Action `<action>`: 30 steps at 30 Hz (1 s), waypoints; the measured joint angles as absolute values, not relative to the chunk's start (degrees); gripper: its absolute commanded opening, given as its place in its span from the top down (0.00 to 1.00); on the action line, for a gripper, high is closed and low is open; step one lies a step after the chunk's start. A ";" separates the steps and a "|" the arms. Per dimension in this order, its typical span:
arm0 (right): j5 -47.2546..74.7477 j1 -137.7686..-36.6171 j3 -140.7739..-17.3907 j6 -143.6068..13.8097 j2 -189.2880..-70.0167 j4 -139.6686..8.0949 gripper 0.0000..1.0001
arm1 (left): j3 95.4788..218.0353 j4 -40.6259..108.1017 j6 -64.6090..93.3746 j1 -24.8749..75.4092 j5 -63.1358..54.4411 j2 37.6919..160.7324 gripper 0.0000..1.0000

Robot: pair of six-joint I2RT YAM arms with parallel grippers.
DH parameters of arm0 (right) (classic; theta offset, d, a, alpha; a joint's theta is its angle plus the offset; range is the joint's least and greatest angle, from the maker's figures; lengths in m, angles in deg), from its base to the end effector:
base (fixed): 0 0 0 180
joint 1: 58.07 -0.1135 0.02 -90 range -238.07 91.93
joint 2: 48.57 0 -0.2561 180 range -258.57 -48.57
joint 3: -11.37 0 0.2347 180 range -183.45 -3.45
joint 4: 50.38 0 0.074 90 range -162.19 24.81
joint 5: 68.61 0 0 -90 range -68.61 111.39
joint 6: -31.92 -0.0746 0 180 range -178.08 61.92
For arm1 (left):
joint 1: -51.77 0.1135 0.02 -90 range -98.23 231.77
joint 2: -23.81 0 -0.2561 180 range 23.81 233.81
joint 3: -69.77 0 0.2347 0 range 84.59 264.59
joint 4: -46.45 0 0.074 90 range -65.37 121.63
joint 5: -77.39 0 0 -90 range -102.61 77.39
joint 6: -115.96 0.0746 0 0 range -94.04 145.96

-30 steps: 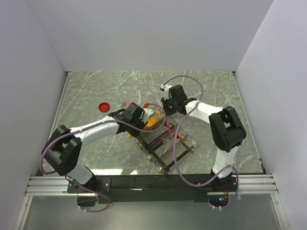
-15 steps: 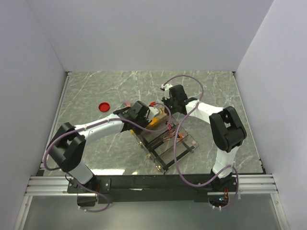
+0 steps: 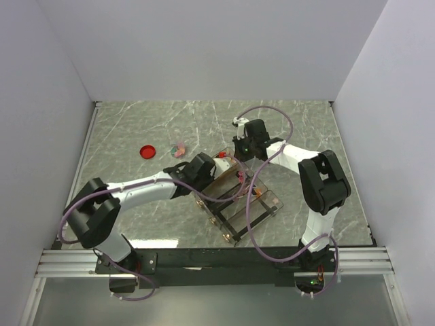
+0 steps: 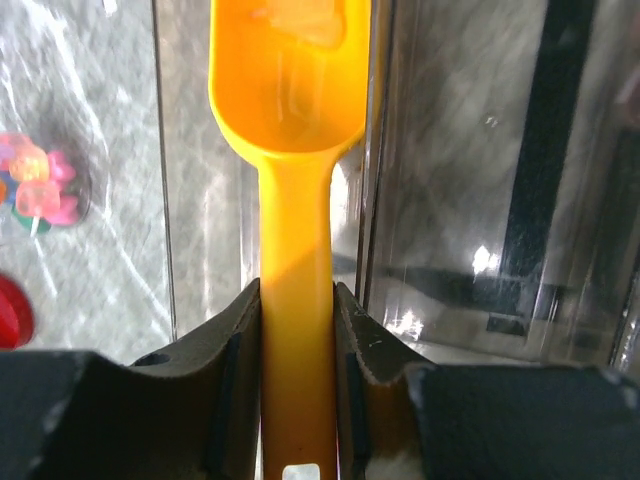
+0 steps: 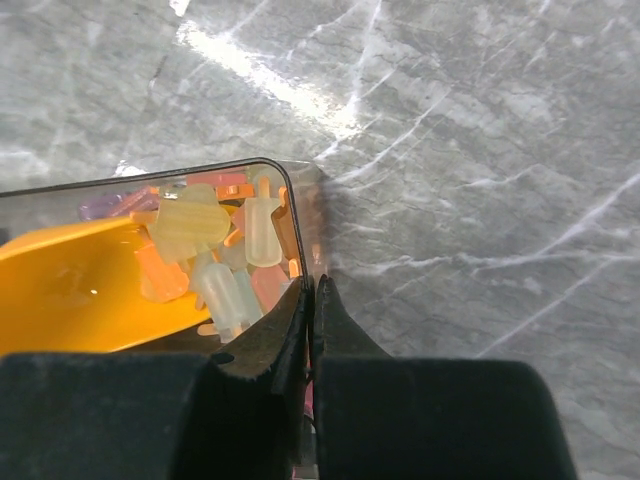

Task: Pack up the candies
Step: Scoop the fake candies from the storage box.

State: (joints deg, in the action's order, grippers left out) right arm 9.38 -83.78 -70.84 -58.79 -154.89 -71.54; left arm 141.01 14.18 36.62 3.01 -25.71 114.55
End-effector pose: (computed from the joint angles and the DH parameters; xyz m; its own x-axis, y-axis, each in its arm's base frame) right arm 0.3623 0.1917 0.1590 -0.6469 -0.2980 -0.7019 -0.5483 0.8215 0.1565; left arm 0.2337 -0.2410 0.1760 -0.3905 0.7188 -0.5752 0.7247 0.6254 0.2894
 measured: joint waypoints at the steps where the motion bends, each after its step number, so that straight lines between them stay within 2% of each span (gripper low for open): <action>1: 8.26 -83.32 -70.73 -59.19 -154.89 -71.32 1.00 | 139.39 16.39 36.62 2.93 -25.34 113.47 0.99; 6: 5.16 -82.21 -70.49 -59.97 -154.89 -71.28 1.00 | 133.71 24.17 37.01 2.80 -23.26 109.71 0.99; 20: 4.20 -82.05 -70.49 -59.97 -154.89 -71.63 1.00 | 130.24 28.69 35.26 3.15 -22.56 108.93 0.99; 30: 4.52 -80.87 -70.52 -59.80 -154.92 -71.61 1.00 | 129.41 31.54 22.45 9.68 -10.41 108.84 0.99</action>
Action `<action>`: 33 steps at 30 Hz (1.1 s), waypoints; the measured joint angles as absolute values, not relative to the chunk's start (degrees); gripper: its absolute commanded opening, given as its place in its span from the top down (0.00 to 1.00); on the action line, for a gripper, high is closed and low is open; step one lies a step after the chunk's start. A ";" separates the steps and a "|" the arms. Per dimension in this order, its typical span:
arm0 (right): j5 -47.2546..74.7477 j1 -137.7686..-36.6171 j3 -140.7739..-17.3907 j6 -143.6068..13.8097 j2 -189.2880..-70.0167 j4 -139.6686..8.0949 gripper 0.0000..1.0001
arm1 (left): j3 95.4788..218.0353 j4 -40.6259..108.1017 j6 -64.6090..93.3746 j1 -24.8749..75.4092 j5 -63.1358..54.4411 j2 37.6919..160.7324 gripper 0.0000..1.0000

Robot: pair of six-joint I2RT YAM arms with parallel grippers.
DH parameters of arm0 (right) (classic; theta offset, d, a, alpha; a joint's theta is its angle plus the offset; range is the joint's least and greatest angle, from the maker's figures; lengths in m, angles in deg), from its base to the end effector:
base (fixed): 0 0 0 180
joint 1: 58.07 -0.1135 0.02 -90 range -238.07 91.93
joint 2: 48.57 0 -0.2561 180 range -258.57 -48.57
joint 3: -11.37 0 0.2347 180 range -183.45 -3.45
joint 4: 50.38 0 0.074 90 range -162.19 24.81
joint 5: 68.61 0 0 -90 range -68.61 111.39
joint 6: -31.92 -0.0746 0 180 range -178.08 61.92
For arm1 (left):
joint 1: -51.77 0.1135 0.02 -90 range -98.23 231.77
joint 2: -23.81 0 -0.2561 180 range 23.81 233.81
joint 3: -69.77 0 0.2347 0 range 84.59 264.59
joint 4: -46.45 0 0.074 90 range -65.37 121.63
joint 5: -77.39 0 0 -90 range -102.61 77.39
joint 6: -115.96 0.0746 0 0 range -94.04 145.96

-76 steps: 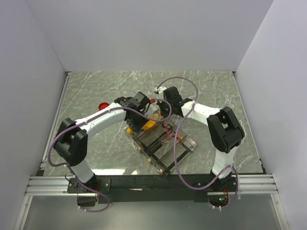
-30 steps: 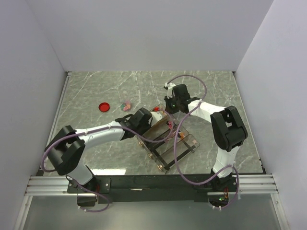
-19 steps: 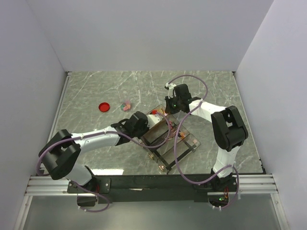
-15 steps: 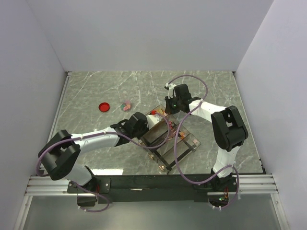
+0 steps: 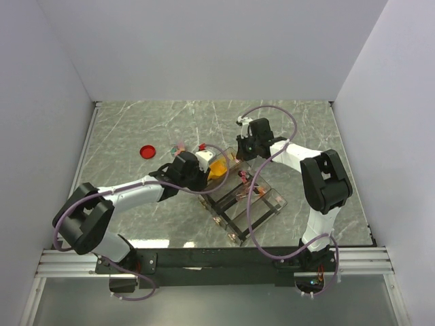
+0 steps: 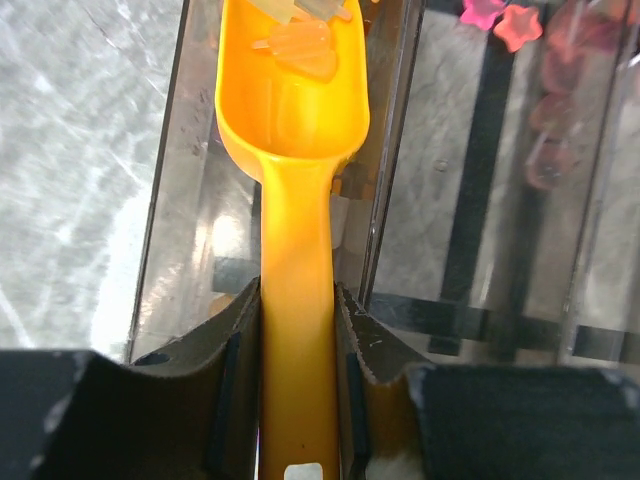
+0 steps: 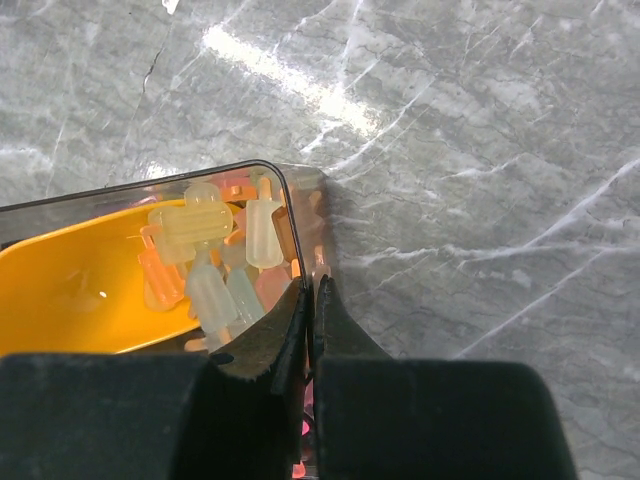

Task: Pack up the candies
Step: Scoop the fake candies from the storage box.

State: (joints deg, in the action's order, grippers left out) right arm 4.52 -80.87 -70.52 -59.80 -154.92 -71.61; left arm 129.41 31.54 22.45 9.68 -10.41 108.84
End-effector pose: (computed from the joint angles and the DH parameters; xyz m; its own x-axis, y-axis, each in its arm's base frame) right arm 0.3671 0.1778 0.1580 -0.6761 -0.2530 -0.6920 -0.5377 0.8116 0.2285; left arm 0.2379 -0.2187 0.1719 -0.5214 0.3885 -0.7597 0.6608 0.7471 -0.0715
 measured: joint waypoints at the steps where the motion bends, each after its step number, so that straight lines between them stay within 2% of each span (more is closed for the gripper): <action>1: 4.48 -80.81 -70.52 -59.76 -154.94 -71.61 1.00 | 128.86 32.21 21.25 10.27 -9.25 108.56 0.99; 13: -0.09 -80.92 -70.98 -59.82 -155.64 -72.46 1.00 | 124.44 39.32 15.22 13.31 -1.17 106.04 0.99; 25: 1.51 -81.18 -71.89 -58.82 -155.79 -73.95 1.00 | 132.05 30.16 23.92 8.50 -10.67 111.16 0.99; 33: 1.81 -81.18 -71.89 -59.19 -155.79 -73.86 1.00 | 127.88 36.63 26.37 7.80 -12.75 110.37 0.99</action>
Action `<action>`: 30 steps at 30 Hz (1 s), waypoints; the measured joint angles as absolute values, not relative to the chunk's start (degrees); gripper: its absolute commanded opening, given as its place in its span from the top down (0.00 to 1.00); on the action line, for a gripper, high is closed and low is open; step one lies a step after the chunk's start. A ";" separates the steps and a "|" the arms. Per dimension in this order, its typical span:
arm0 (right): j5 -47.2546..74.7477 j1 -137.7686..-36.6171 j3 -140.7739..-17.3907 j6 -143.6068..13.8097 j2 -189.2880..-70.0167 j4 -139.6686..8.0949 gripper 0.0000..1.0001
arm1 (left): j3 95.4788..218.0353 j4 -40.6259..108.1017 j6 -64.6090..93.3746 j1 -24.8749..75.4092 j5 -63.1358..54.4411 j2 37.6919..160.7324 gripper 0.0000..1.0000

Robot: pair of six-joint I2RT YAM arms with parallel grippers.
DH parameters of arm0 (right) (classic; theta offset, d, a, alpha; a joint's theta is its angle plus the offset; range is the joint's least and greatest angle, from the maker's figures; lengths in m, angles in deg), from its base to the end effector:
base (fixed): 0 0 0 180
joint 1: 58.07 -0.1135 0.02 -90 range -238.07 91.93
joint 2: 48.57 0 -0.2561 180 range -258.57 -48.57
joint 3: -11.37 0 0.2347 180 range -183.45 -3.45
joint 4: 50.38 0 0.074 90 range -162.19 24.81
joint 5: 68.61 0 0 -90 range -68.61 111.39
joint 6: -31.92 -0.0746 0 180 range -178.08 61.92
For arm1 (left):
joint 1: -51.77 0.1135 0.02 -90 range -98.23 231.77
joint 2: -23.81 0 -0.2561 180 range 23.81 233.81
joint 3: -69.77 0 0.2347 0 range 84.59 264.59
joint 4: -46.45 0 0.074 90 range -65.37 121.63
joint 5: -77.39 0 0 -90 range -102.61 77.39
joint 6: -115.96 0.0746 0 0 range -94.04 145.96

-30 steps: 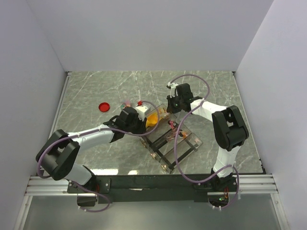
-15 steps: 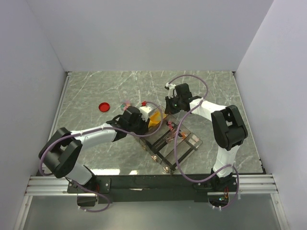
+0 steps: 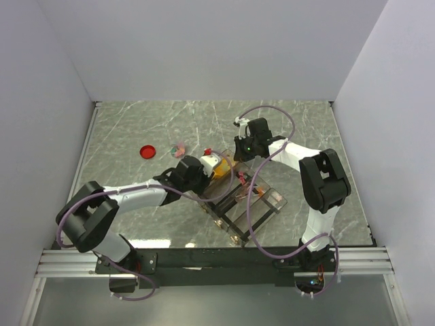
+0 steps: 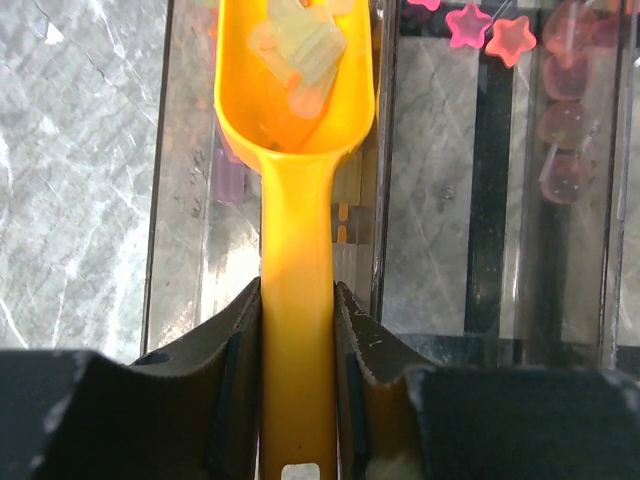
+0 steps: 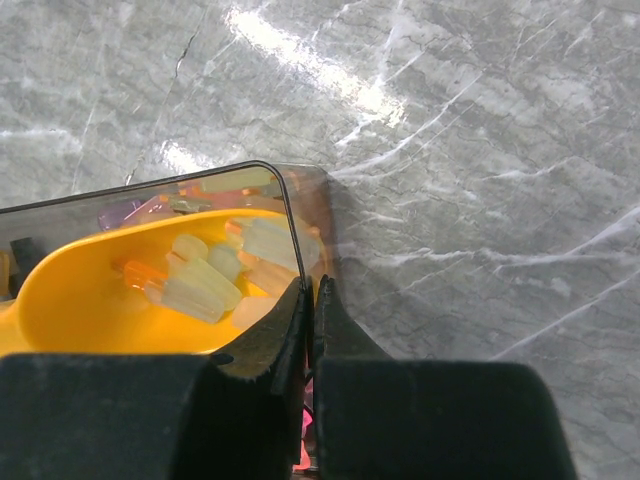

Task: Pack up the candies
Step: Scoop the fake candies from the storage box.

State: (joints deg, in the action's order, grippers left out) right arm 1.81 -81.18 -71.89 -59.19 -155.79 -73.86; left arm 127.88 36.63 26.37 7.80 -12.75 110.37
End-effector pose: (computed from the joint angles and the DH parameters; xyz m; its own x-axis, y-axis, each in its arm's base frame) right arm 0.3653 0.1831 0.1565 -0.6885 -0.2740 -0.6715 -0.5650 0.7831 0.2599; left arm 0.2359 -0.2274 0.1653 -0.4408 0.4352 -0.7851 0.6961 0.7179 0.0071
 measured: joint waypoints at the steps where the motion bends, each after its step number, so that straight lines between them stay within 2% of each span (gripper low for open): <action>1: 1.81 -81.18 -71.89 -59.32 -155.79 -73.84 1.00 | 126.85 38.18 26.39 7.78 -12.77 109.98 0.99; 7: 1.16 -81.57 -71.89 -59.93 -155.79 -73.84 1.00 | 120.66 45.72 26.04 7.63 -12.95 106.39 0.99; 14: 1.22 -82.10 -71.89 -60.00 -155.79 -73.88 0.99 | 117.67 47.99 24.68 7.36 -13.58 103.97 0.99; 17: 1.60 -82.23 -71.89 -60.00 -155.79 -73.95 0.95 | 116.71 48.08 24.40 7.28 -13.91 102.83 0.99; 30: 3.19 -82.29 -71.89 -63.43 -154.59 -76.74 0.67 | 116.58 47.54 24.25 6.93 -14.39 102.28 0.99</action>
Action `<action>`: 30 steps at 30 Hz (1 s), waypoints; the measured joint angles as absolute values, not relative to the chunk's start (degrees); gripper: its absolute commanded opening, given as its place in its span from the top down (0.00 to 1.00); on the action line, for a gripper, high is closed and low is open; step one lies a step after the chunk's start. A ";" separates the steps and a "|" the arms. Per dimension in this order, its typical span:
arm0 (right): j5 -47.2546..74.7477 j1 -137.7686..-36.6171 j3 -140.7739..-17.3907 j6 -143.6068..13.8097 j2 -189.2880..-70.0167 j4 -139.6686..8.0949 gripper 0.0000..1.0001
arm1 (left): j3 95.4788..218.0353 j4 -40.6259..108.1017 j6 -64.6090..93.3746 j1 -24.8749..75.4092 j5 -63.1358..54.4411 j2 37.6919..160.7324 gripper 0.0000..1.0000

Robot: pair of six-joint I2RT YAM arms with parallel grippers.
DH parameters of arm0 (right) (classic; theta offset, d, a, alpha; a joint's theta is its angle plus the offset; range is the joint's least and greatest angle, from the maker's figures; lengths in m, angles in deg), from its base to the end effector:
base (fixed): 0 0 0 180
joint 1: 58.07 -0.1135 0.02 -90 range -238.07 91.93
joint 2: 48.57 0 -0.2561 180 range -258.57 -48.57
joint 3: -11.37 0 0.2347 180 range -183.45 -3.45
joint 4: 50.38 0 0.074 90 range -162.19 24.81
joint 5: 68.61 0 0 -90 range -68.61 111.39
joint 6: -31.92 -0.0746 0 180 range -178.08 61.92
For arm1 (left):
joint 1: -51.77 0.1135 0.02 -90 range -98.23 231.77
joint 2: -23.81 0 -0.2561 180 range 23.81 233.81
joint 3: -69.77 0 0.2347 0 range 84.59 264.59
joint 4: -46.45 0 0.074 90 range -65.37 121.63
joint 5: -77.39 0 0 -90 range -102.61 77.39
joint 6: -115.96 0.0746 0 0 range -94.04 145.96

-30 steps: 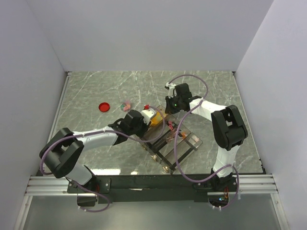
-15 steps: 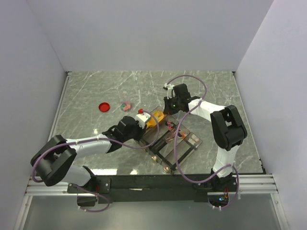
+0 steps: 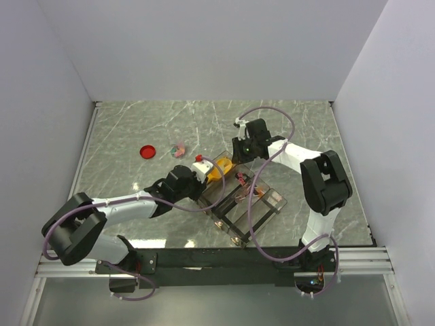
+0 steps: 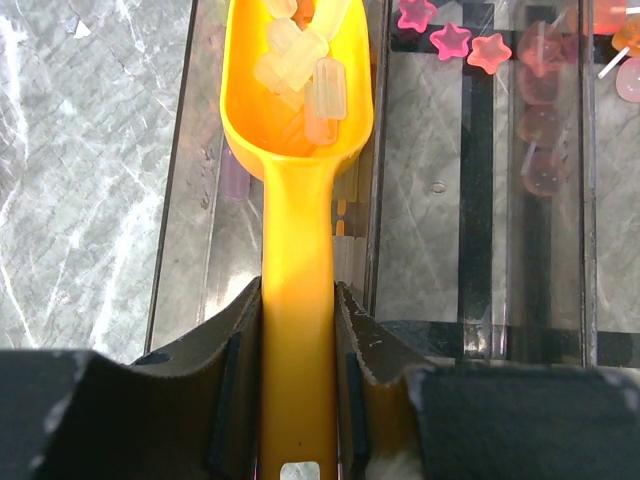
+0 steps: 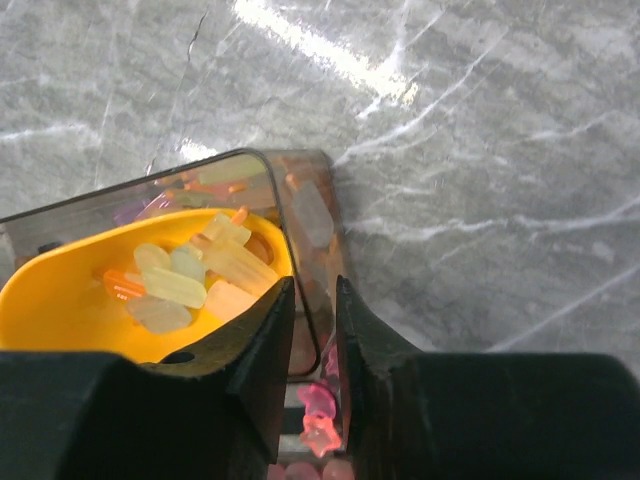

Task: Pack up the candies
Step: Scoop the fake candies from the storage box.

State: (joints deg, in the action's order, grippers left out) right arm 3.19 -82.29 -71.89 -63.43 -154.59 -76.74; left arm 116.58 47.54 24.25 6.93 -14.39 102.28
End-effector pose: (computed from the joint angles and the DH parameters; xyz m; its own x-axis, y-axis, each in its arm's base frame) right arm 0.3570 0.1861 0.1593 -0.7402 -0.2359 -0.6296 -0.5093 0.8080 0.2961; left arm 0.2119 -0.2074 0.1657 -0.3809 0.3368 -0.8611 0.6748 0.7380 -0.0099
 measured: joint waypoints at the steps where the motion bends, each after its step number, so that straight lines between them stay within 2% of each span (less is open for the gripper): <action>1: 3.26 -82.32 -71.89 -63.62 -154.28 -77.16 0.65 | 116.49 47.60 24.25 6.93 -14.35 102.09 0.99; 7: 4.11 -82.32 -71.92 -64.67 -151.70 -78.91 0.51 | 115.66 47.67 24.27 6.82 -14.02 99.38 0.99; 16: 5.81 -82.32 -71.89 -65.83 -144.60 -80.48 0.39 | 114.70 47.93 24.22 6.10 -11.94 94.50 0.99; 30: 12.72 -82.38 -67.43 -67.30 -131.18 -81.68 0.26 | 112.77 45.76 23.13 6.05 -12.27 87.09 0.99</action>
